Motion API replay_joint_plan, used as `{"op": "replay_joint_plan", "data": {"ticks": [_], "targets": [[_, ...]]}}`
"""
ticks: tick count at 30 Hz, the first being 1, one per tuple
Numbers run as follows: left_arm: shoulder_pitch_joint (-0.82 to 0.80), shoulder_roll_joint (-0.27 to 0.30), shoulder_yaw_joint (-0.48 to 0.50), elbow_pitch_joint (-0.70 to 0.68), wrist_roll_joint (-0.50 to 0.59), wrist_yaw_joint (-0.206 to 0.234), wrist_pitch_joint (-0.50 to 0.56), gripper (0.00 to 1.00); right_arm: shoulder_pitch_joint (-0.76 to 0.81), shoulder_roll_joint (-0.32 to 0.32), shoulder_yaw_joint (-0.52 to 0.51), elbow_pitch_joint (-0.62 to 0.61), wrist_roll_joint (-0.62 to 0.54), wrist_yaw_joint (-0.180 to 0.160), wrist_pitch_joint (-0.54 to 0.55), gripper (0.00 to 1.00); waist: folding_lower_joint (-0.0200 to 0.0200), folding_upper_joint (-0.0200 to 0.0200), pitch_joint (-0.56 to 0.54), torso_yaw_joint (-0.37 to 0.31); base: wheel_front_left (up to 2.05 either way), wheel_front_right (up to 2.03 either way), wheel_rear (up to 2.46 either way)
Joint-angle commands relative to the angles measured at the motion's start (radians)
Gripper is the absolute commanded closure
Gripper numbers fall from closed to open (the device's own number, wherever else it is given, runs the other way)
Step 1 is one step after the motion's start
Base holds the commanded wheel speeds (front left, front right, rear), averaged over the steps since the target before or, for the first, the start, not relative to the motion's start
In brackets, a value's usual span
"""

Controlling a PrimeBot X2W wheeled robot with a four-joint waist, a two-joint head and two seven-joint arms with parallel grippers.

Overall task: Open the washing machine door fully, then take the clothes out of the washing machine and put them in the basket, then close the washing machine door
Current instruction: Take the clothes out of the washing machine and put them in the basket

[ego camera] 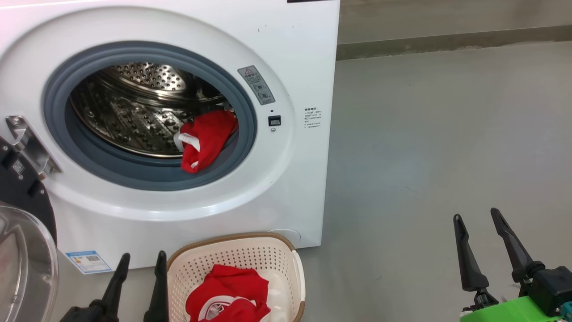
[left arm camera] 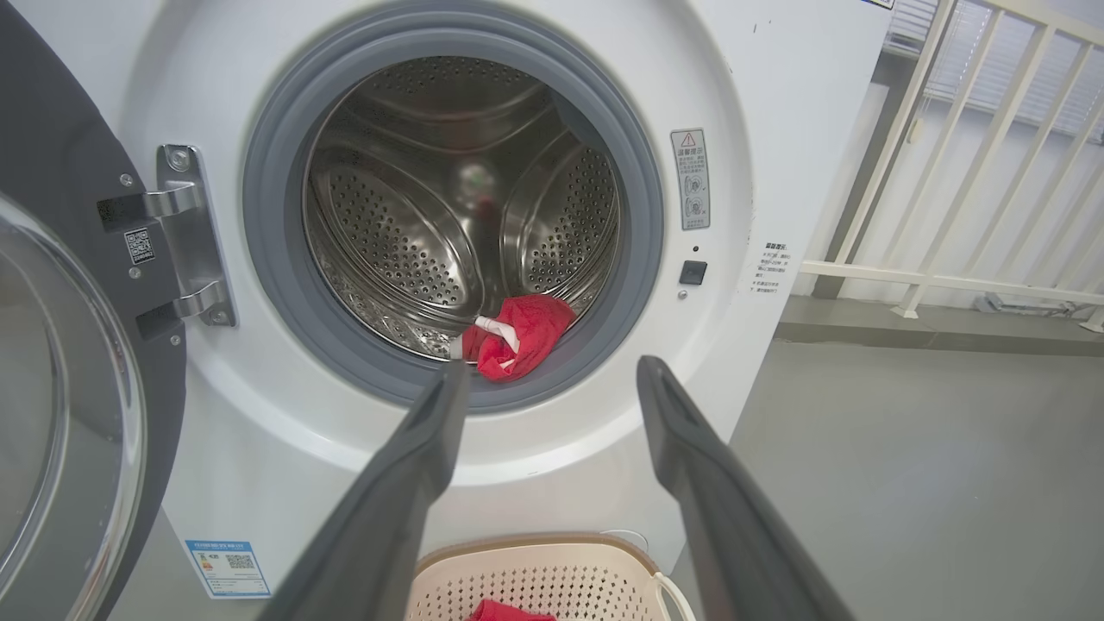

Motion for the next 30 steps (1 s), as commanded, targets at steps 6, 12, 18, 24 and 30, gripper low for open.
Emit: {"op": "replay_joint_plan", "data": {"ticks": [6, 12, 18, 24, 30], "targets": [[-0.01, 0.016, 0.035, -0.032, -0.007, 0.02, 0.015, 0.0, -0.007, -0.012, 0.034, -0.028, 0.008, 0.006, -0.006, 0.0, 0.0, 0.0, -0.004, -0.003, 0.0, 0.0, 0.0], [0.006, 0.01, 0.021, -0.055, -0.007, 0.043, 0.034, 0.0, -0.004, -0.012, 0.037, -0.024, 0.01, 0.006, -0.006, 0.0, 0.0, 0.0, -0.003, 0.001, 0.0, 0.0, 0.0], [0.008, 0.006, 0.029, -0.059, -0.024, 0.064, 0.049, 0.0, -0.006, -0.012, 0.04, -0.022, 0.013, 0.006, -0.006, 0.0, 0.0, 0.0, 0.002, 0.001, 0.0, 0.0, 0.0], [-0.002, 0.009, 0.032, -0.053, -0.038, 0.07, 0.05, 0.0, -0.014, -0.012, 0.038, -0.018, 0.009, 0.006, -0.006, 0.0, 0.0, 0.0, 0.01, 0.004, 0.0, 0.0, 0.0], [-0.023, 0.008, 0.03, -0.036, -0.054, 0.074, 0.054, 0.0, -0.017, -0.012, 0.04, -0.021, 0.003, 0.006, -0.006, 0.0, 0.0, 0.0, 0.033, 0.012, 0.0, 0.0, 0.0]]}}
